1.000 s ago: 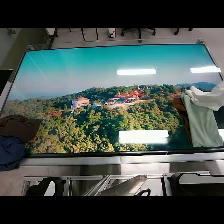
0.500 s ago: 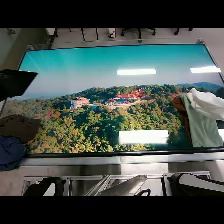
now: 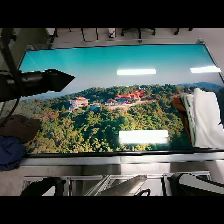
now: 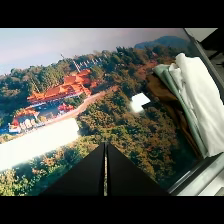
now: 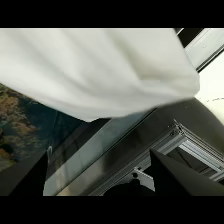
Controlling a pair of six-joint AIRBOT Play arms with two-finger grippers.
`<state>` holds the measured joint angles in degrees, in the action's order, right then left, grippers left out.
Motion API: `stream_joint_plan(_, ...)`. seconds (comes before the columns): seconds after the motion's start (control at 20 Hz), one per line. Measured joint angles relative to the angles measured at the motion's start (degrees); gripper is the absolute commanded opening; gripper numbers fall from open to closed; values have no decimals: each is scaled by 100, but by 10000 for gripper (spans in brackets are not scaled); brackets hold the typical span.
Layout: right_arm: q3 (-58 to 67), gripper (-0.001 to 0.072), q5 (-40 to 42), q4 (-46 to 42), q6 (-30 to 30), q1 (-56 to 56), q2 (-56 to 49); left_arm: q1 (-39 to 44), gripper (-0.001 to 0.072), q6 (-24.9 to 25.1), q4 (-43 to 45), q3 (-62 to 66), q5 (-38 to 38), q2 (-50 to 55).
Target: Fold the shirts.
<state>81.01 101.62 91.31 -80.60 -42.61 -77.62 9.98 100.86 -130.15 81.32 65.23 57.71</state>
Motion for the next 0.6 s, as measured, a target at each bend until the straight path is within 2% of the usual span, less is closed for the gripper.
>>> stream_joint_plan(0.05, -24, 613, -31, 20, 0, 9, 0, 39, 22, 9, -2, 0, -39, 66)
stream_joint_plan(0.1, -44, 327, -76, 92, -4, 26, 0, 70, 22, 13, 0, 0, -87, 127)
stream_joint_plan(0.15, -55, 106, -81, 227, -26, 66, 0, 90, 22, 13, 0, 0, -120, 170)
stream_joint_plan(0.25, -57, 88, -168, 612, -96, 205, 9, 116, 22, 13, -7, 0, -199, 229)
stream_joint_plan(0.35, -57, 24, -367, 1147, -190, 466, 46, 127, 22, 11, -24, 2, -273, 258)
stream_joint_plan(0.6, -247, 23, -1071, 1923, -616, 1950, 520, 280, 22, -31, -26, -66, -269, 271)
